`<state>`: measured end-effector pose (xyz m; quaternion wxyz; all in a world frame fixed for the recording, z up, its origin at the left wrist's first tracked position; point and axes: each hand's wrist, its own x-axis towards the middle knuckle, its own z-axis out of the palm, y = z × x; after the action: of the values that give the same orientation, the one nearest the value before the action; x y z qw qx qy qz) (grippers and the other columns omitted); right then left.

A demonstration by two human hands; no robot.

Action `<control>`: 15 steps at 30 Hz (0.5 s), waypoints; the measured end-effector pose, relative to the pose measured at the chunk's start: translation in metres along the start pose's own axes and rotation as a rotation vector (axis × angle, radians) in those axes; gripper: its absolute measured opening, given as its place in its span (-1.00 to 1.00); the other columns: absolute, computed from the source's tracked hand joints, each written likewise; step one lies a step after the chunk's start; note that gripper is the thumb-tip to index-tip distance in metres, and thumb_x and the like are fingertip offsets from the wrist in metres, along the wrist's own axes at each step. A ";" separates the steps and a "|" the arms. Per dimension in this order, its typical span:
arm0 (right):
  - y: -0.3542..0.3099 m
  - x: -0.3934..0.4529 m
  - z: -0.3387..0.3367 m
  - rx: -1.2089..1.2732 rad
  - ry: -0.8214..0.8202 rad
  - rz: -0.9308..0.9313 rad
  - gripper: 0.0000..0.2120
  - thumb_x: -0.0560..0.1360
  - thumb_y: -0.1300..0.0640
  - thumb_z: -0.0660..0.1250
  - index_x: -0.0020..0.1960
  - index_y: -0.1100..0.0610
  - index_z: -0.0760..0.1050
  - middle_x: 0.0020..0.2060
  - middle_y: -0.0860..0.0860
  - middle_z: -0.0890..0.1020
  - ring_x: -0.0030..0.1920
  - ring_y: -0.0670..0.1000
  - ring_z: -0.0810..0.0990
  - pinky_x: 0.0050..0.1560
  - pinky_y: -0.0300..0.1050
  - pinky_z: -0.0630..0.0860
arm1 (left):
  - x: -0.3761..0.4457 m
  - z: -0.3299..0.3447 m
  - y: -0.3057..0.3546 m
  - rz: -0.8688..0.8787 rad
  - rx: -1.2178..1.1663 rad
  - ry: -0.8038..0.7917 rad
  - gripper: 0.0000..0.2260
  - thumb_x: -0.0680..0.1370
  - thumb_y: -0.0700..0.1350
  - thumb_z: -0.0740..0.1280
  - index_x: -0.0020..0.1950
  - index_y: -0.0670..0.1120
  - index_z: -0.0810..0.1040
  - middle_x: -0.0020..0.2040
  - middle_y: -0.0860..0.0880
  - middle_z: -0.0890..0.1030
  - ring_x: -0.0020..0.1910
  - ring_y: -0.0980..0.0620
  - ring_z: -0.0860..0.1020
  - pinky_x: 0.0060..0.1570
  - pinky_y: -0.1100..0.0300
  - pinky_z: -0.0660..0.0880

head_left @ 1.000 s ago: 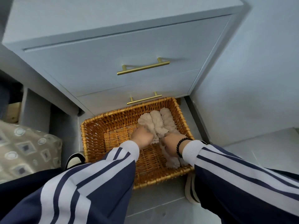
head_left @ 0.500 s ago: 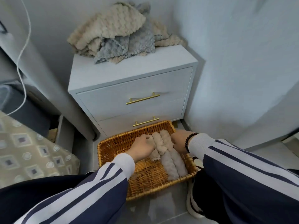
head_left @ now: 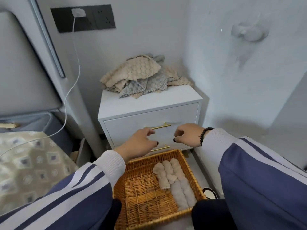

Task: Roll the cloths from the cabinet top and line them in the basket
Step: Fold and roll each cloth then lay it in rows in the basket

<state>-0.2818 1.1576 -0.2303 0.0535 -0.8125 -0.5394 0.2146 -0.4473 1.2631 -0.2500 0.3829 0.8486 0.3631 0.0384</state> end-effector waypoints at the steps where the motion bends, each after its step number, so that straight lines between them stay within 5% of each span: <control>1: -0.006 0.001 -0.005 0.016 0.018 -0.012 -0.66 0.59 -0.01 0.22 0.27 0.16 0.50 0.24 0.08 0.54 0.22 0.08 0.49 0.16 -0.13 0.40 | -0.001 -0.007 0.001 -0.004 -0.027 0.021 -0.56 0.55 -0.09 0.33 0.42 -0.04 0.36 0.38 -0.02 0.40 0.28 -0.01 0.45 0.22 0.15 0.40; 9: -0.039 0.046 -0.021 0.293 0.209 -0.021 -0.79 0.56 0.11 0.27 0.12 0.14 0.58 0.10 0.06 0.62 0.13 0.07 0.55 0.09 -0.11 0.45 | 0.016 -0.049 0.003 -0.115 -0.443 0.211 -0.69 0.54 -0.17 0.32 0.28 -0.04 0.47 0.20 -0.02 0.51 0.14 0.02 0.52 0.15 0.06 0.53; 15: -0.054 0.108 -0.019 0.881 0.299 0.112 -0.88 0.53 0.27 0.24 -0.09 0.15 0.55 -0.08 0.11 0.61 -0.15 0.07 0.63 -0.17 -0.08 0.53 | 0.038 -0.060 0.006 -0.131 -0.646 0.312 -0.71 0.53 -0.24 0.31 0.23 -0.06 0.49 0.11 -0.01 0.55 0.07 0.03 0.55 0.12 0.06 0.55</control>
<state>-0.2851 1.2793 -0.2275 0.4591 -0.7622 -0.3385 0.3062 -0.4364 1.3227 -0.2114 0.5730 0.6428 0.4396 0.2555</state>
